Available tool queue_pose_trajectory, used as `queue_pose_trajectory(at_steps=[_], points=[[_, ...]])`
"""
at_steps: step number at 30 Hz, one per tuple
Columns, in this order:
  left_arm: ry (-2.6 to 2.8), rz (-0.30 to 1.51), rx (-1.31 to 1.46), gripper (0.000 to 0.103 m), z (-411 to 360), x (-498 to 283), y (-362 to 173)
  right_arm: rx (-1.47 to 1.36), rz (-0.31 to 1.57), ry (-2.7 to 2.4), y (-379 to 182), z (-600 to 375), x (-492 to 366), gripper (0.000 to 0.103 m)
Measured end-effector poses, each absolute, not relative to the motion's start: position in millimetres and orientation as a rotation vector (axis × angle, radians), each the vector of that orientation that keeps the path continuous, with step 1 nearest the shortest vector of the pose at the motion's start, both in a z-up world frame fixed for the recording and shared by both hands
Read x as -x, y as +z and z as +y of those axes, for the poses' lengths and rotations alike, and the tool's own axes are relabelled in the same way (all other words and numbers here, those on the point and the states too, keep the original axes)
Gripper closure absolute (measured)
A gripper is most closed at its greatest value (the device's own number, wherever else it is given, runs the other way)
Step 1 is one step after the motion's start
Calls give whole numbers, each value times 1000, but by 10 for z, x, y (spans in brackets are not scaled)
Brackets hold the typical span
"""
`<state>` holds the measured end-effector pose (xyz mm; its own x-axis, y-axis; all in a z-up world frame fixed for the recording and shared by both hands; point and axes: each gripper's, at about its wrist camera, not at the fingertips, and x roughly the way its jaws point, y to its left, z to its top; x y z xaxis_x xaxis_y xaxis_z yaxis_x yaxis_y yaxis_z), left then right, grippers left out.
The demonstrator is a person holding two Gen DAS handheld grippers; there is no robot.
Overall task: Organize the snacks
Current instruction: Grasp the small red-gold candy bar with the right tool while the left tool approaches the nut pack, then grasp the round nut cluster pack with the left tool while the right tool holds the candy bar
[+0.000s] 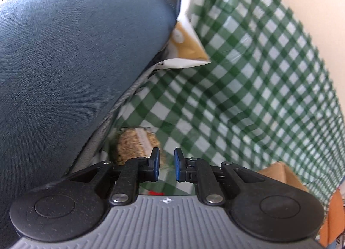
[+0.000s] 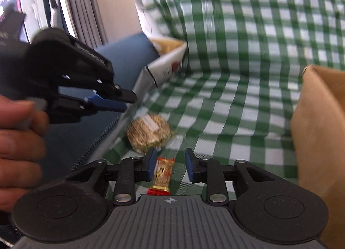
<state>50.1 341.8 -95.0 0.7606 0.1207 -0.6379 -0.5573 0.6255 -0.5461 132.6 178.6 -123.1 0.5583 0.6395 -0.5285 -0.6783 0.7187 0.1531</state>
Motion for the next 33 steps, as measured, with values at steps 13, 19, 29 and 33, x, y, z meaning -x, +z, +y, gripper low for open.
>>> queue_pose_trajectory(at_steps=[13, 19, 29, 33], points=[[512, 788, 712, 19, 3432, -1052, -1327, 211, 676, 673, -1528, 2043, -1405, 83], [586, 858, 653, 13, 3399, -1298, -1490, 142, 721, 497, -1534, 1802, -1595, 83], [615, 897, 473, 16, 3191, -1556, -1611, 126, 732, 523, -1534, 1638, -1556, 83], [602, 882, 432, 19, 3127, -1482, -1550, 144, 720, 539, -1493, 1615, -1575, 83]])
